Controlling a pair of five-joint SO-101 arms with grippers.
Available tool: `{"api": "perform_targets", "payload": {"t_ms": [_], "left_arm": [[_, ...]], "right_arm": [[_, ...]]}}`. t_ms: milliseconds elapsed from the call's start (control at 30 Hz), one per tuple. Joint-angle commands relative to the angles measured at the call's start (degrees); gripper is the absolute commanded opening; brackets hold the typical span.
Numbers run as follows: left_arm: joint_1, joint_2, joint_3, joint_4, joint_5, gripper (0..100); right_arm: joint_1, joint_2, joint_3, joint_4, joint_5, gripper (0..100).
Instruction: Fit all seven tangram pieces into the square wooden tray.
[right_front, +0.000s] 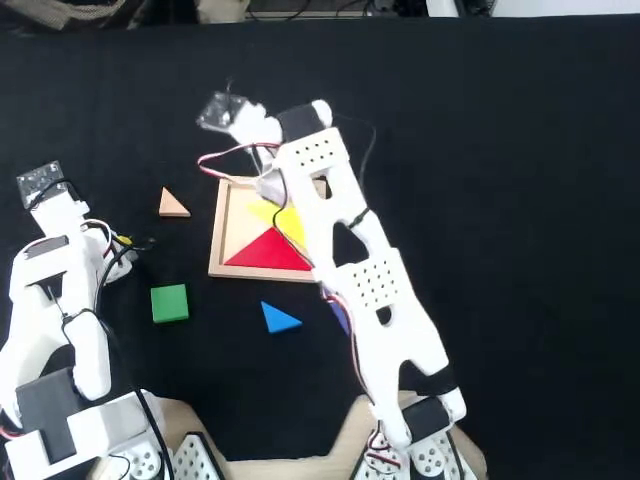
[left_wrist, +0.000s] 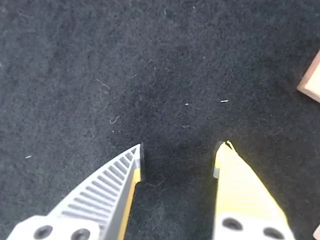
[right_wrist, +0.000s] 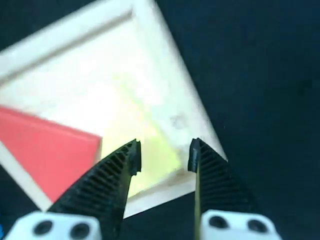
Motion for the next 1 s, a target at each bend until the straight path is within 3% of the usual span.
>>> {"api": "perform_targets", "payload": {"t_ms": [0, 300, 667, 967], "left_arm": [[-0.3, -0.5, -0.6, -0.9, 0.2, 24], [-0.4, -0.5, -0.6, -0.9, 0.2, 24], [-0.4, -0.5, -0.6, -0.9, 0.2, 24], [-0.4, -0.5, -0.5, -0.9, 0.2, 24]], "right_arm": [[0.5, -7.2, 7.3, 2.0, -0.6, 16.3], [1.1, -20.4, 26.0, 1.5, -2.9, 16.5], [0.7, -23.1, 35.1, -3.5, -4.5, 16.3], [0.8, -15.7, 29.1, -8.0, -4.4, 16.3]]}}
